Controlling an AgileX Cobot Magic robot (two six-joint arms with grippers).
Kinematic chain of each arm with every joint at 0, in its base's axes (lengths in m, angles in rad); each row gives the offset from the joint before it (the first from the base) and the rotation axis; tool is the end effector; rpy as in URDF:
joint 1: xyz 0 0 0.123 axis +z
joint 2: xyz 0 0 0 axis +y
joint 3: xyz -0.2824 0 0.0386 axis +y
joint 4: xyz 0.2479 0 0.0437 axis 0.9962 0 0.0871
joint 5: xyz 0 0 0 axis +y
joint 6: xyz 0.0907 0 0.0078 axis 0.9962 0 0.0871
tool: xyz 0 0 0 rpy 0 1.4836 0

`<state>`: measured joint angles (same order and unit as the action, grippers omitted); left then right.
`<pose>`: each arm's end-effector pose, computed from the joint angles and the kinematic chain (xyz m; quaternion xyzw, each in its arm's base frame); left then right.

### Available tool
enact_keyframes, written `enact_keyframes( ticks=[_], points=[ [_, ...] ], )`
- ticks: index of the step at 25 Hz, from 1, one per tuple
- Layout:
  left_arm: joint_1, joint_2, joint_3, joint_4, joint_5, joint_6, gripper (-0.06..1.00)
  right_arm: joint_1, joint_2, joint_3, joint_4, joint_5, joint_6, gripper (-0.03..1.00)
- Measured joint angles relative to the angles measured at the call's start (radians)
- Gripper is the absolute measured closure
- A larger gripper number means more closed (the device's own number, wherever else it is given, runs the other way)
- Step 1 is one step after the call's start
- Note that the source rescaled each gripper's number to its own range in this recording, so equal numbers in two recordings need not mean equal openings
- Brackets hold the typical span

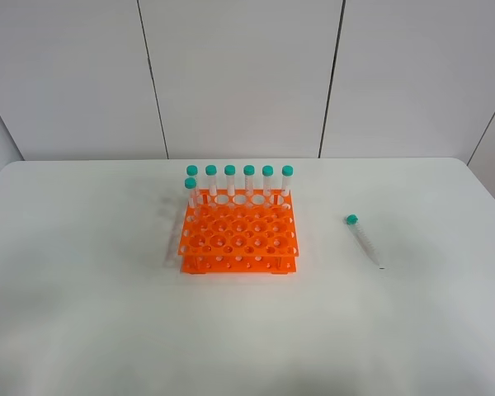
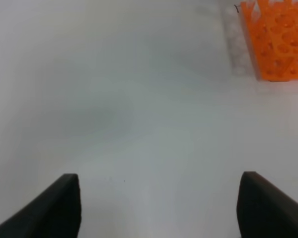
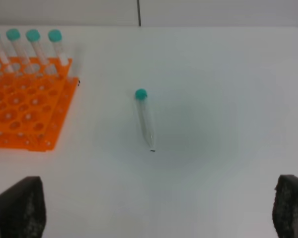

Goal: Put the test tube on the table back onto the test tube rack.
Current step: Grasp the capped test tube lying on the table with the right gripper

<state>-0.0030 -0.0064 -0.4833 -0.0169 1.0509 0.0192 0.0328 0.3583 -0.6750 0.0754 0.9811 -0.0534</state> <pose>-0.0035 -0.0013 0.2733 0.0097 0.8533 -0.0042 0.5214 0.0470 0.0072 0.3273 -0.0344 0.8778 0.0326 0.4766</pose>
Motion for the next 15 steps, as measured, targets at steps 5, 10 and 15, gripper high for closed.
enact_keyframes(
  ticks=[5, 10, 15],
  points=[
    [0.000, 0.000, 0.000, 0.000, 0.000, 0.000, -0.05, 0.000, 0.392, -0.151, 0.000, -0.007, 0.000, -0.03],
    [0.000, 0.000, 0.000, 0.000, 0.000, 0.000, -0.05, 0.000, 0.799, -0.311, -0.001, -0.011, -0.013, -0.03],
    [0.000, 0.000, 0.000, 0.000, 0.000, 0.000, -0.05, 0.000, 1.144, -0.480, -0.002, 0.004, -0.085, -0.03]
  ],
)
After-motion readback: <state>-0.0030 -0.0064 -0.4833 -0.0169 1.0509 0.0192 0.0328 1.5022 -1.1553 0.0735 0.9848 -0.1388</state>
